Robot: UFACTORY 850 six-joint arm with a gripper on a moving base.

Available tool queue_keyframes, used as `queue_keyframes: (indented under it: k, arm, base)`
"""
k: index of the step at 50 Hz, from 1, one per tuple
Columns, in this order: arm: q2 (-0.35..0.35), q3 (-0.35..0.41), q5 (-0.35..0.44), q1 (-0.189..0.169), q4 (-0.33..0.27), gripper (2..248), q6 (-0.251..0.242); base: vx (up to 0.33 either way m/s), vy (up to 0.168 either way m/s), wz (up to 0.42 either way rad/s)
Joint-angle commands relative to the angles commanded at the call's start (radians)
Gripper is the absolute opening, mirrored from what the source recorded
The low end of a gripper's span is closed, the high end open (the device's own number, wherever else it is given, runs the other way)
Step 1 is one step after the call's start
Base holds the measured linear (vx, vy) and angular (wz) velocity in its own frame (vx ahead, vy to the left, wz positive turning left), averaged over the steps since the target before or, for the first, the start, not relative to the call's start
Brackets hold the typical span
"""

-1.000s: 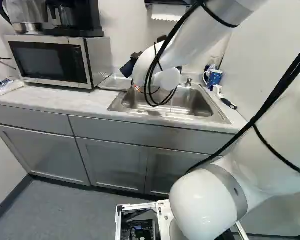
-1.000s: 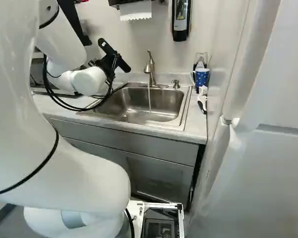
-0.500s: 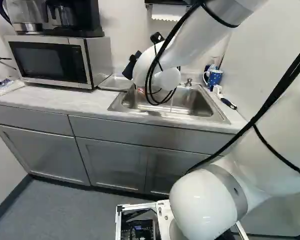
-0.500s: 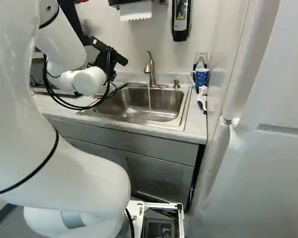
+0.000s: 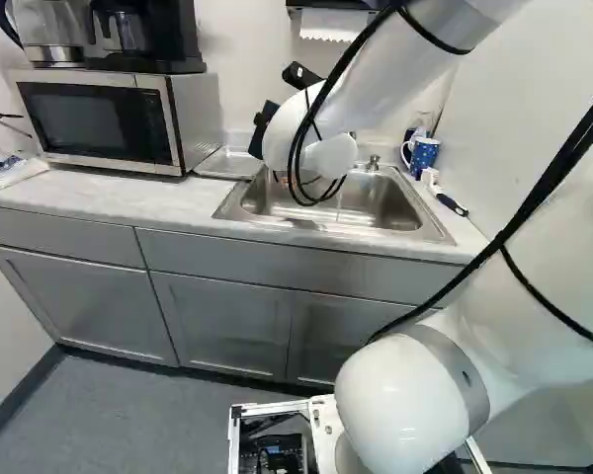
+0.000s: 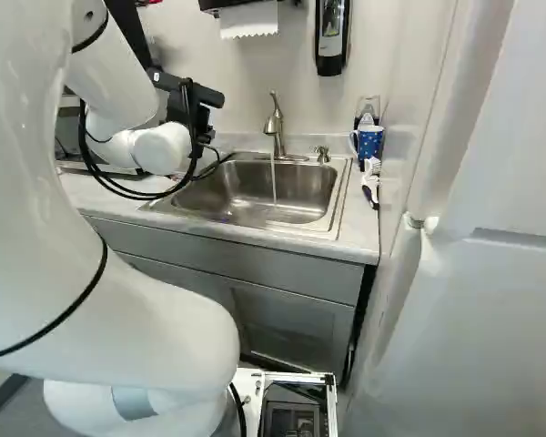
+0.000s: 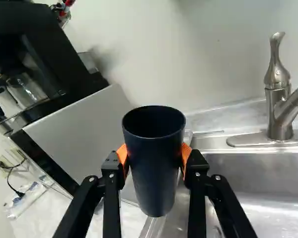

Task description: Rinse the cup and place it in the tray

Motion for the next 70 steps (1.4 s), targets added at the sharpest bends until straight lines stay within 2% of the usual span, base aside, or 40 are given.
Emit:
queue_keyframes:
  k: [40, 56, 70]
  arm:
    - [0.0, 0.0, 0.0, 0.0, 0.0, 122, -0.42]
    - [-0.006, -0.005, 0.0, -0.001, 0.0, 122, -0.42]
    - [-0.073, -0.067, 0.0, -0.002, 0.0, 122, -0.42]
  base:
    - [0.0, 0.0, 0.0]
    - [0.0, 0.0, 0.0]
    - [0.0, 0.0, 0.0]
